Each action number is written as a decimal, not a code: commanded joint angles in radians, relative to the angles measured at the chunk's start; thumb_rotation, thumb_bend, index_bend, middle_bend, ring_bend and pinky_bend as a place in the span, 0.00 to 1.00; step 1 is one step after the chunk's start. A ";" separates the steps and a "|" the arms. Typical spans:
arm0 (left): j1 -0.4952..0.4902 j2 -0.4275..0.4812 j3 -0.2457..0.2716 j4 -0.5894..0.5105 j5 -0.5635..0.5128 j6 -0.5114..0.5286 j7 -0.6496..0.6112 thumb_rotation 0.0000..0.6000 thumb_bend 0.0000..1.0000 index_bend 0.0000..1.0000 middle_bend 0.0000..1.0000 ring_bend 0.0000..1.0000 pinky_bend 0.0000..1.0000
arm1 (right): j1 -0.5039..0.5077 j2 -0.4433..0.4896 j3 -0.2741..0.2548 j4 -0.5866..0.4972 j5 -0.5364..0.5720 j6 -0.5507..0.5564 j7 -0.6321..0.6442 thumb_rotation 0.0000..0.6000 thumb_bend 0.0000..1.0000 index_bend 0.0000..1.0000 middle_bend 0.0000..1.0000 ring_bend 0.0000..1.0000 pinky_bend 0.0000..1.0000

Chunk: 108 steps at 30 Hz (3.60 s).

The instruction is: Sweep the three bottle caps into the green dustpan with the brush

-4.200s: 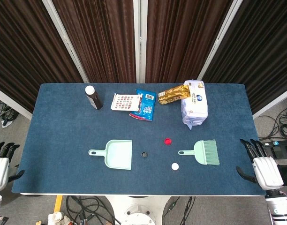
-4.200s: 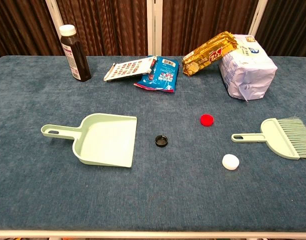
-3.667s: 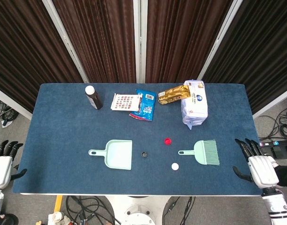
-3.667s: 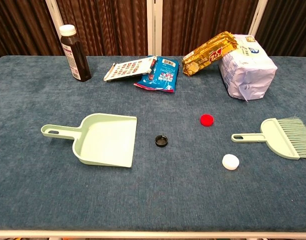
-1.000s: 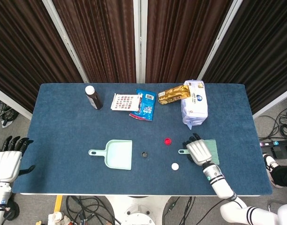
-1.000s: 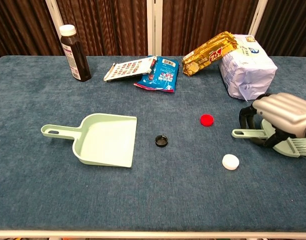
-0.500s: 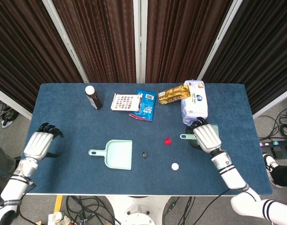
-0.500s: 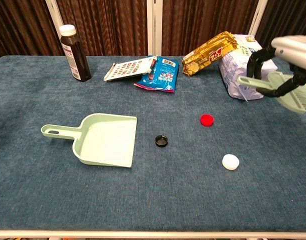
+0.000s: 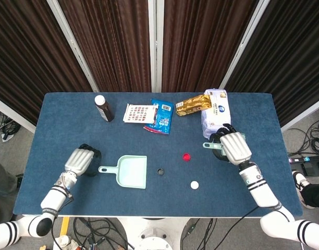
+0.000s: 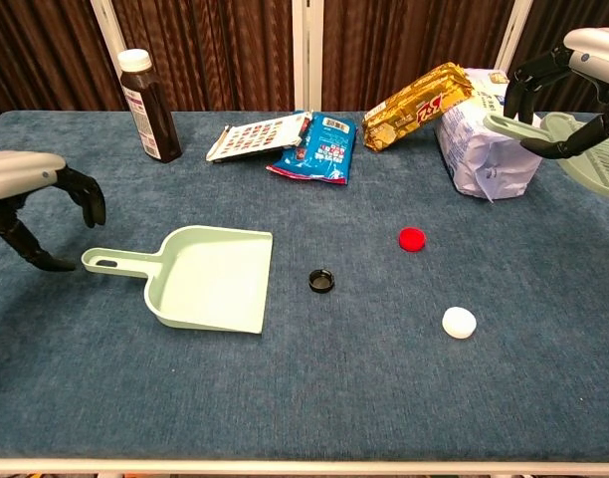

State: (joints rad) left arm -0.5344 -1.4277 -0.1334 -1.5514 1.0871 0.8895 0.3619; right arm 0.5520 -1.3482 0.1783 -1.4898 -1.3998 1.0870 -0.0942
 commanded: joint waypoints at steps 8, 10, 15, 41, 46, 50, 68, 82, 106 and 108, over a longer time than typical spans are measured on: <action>-0.031 -0.064 0.011 -0.006 -0.104 0.009 0.035 1.00 0.23 0.42 0.38 0.25 0.19 | 0.006 -0.011 -0.013 0.010 0.009 -0.011 0.012 1.00 0.48 0.70 0.64 0.28 0.17; -0.033 -0.072 0.016 -0.011 -0.103 0.019 0.038 1.00 0.24 0.42 0.39 0.25 0.19 | 0.007 -0.012 -0.014 0.013 0.010 -0.011 0.015 1.00 0.48 0.70 0.64 0.28 0.17; -0.036 -0.090 0.030 -0.010 -0.089 0.043 0.042 1.00 0.24 0.44 0.41 0.26 0.19 | 0.007 -0.011 -0.018 0.016 0.011 -0.008 0.020 1.00 0.48 0.70 0.64 0.28 0.17; -0.052 -0.113 0.049 0.017 -0.054 0.065 -0.011 1.00 0.38 0.57 0.52 0.34 0.22 | 0.013 -0.030 -0.041 0.033 0.012 -0.019 0.035 1.00 0.48 0.71 0.64 0.28 0.17; -0.057 -0.104 0.050 0.009 -0.052 0.058 -0.013 1.00 0.38 0.58 0.53 0.35 0.22 | 0.039 -0.045 -0.053 0.048 -0.019 -0.059 0.098 1.00 0.52 0.71 0.64 0.28 0.16; -0.068 -0.095 0.047 0.006 -0.070 0.042 -0.006 1.00 0.38 0.58 0.53 0.35 0.22 | 0.089 -0.078 -0.065 0.097 -0.080 -0.114 0.227 1.00 0.54 0.72 0.64 0.28 0.18; -0.123 -0.073 0.053 -0.002 -0.111 -0.010 0.038 1.00 0.38 0.58 0.53 0.35 0.22 | 0.266 -0.378 -0.131 0.474 -0.292 -0.089 0.677 1.00 0.63 0.74 0.65 0.28 0.18; -0.154 -0.084 0.059 0.005 -0.144 -0.016 0.061 1.00 0.39 0.58 0.54 0.35 0.22 | 0.324 -0.513 -0.150 0.526 -0.330 0.015 0.924 1.00 0.63 0.76 0.67 0.29 0.19; -0.185 -0.111 0.065 0.016 -0.120 -0.014 0.064 1.00 0.39 0.58 0.54 0.35 0.22 | 0.030 -0.279 -0.249 0.101 -0.203 0.177 0.437 1.00 0.65 0.76 0.67 0.31 0.19; -0.188 -0.111 0.066 0.010 -0.125 -0.012 0.071 1.00 0.39 0.58 0.54 0.35 0.22 | 0.017 -0.303 -0.245 0.122 -0.201 0.183 0.408 1.00 0.65 0.76 0.67 0.31 0.19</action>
State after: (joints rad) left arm -0.7211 -1.5388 -0.0678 -1.5393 0.9647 0.8761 0.4308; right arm 0.5872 -1.6330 -0.0633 -1.3780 -1.6098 1.2584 0.3363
